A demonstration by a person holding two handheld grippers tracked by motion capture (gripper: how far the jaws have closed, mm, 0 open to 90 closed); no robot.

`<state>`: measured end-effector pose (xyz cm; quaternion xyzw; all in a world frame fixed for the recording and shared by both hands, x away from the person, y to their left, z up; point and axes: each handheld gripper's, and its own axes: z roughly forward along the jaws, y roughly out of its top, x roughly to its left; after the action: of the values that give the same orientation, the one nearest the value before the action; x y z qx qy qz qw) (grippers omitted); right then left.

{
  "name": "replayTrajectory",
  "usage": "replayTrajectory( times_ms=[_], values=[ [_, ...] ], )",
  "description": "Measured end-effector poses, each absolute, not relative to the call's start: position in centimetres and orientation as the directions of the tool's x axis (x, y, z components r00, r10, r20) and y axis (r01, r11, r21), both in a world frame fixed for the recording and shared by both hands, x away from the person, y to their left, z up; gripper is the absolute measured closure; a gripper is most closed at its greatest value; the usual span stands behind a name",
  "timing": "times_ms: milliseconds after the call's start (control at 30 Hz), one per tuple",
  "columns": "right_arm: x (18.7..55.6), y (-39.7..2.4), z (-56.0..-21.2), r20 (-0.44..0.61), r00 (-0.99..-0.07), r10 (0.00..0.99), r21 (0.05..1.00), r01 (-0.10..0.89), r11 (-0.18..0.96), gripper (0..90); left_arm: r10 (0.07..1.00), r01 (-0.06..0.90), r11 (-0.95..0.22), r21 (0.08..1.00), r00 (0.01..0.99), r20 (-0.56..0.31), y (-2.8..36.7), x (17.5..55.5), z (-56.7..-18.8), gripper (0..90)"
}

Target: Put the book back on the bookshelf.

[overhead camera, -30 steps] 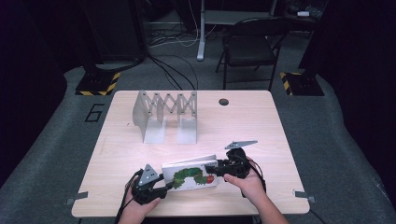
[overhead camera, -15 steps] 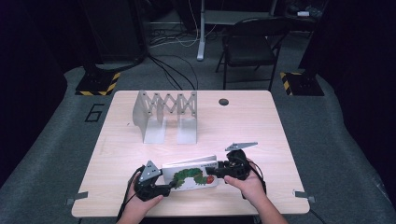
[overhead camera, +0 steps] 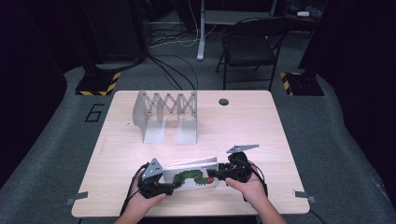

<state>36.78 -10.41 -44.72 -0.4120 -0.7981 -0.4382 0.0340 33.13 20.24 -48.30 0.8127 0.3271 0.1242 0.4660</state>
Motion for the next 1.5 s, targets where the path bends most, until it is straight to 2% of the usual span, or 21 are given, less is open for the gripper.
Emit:
replayTrajectory(
  times_ms=[467, 900, 1033, 1200, 1333, 1433, 1500],
  values=[
    [36.3, -10.6, -44.9, 0.415, -0.647, 0.640, 0.663, 0.696, 0.274, 50.9, 0.592, 0.401, -0.342, 0.850, 0.794, -0.137, 19.8, 33.5, -47.6, 38.8],
    [36.3, -10.8, -45.0, 0.409, -0.643, 0.647, 0.667, 0.695, 0.269, 48.8, 0.584, 0.368, -0.356, 0.859, 0.805, -0.103, 19.7, 33.1, -47.1, 49.2],
    [36.4, -10.8, -45.0, 0.381, -0.655, 0.652, 0.684, 0.675, 0.278, 45.9, 0.566, 0.345, -0.367, 0.864, 0.820, -0.087, 19.6, 32.9, -47.0, 55.9],
    [36.4, -10.8, -45.0, 0.375, -0.652, 0.659, 0.687, 0.673, 0.275, 44.7, 0.558, 0.335, -0.378, 0.863, 0.826, -0.076, 19.5, 32.8, -46.9, 59.9],
    [36.7, -11.4, -45.0, 0.373, -0.640, 0.672, 0.697, 0.671, 0.251, 43.7, 0.572, 0.336, -0.371, 0.866, 0.817, -0.072, 19.6, 32.7, -46.9, 70.3],
    [36.8, -11.9, -45.0, 0.388, -0.622, 0.681, 0.697, 0.681, 0.225, 43.8, 0.580, 0.352, -0.362, 0.863, 0.810, -0.087, 19.9, 32.8, -46.8, 72.6],
    [36.9, -11.9, -45.1, 0.386, -0.625, 0.679, 0.698, 0.679, 0.228, 44.0, 0.599, 0.333, -0.365, 0.869, 0.799, -0.055, 19.8, 32.6, -46.8, 74.1]
  ],
)
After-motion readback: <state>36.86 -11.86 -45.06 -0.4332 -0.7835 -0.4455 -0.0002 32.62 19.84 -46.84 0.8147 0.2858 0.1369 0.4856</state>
